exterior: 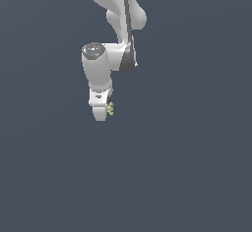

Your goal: Pick up the object and move it to a goal position.

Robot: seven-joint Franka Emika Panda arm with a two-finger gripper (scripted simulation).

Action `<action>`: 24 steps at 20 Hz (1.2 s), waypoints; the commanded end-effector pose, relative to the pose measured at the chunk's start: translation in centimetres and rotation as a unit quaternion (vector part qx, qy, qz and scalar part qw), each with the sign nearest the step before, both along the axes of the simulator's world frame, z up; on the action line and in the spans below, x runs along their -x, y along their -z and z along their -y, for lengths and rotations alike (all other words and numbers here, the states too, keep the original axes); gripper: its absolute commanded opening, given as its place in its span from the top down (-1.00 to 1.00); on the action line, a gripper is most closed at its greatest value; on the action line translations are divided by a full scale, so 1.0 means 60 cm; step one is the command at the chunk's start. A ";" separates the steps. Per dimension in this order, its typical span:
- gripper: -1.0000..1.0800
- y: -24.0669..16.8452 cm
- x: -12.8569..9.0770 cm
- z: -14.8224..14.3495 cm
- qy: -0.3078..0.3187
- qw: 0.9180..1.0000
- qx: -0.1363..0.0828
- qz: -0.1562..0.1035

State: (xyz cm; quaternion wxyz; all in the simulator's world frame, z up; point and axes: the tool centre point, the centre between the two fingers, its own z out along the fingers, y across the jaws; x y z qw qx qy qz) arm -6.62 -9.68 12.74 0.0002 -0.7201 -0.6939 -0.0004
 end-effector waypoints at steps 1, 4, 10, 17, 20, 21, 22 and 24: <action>1.00 -0.042 -0.003 0.014 0.000 1.000 0.000 0.000; 1.00 -0.096 -0.008 0.033 0.000 1.000 -0.001 0.000; 1.00 -0.200 -0.018 0.069 -0.001 1.000 -0.001 0.000; 1.00 -0.311 -0.031 0.111 0.000 1.000 -0.001 0.000; 1.00 -0.346 -0.035 0.125 0.000 1.000 -0.001 0.000; 1.00 -0.356 -0.037 0.129 0.000 1.000 -0.001 0.000; 1.00 -0.366 -0.038 0.132 0.001 1.000 0.000 0.000; 1.00 -0.381 -0.041 0.139 0.001 1.000 0.000 0.000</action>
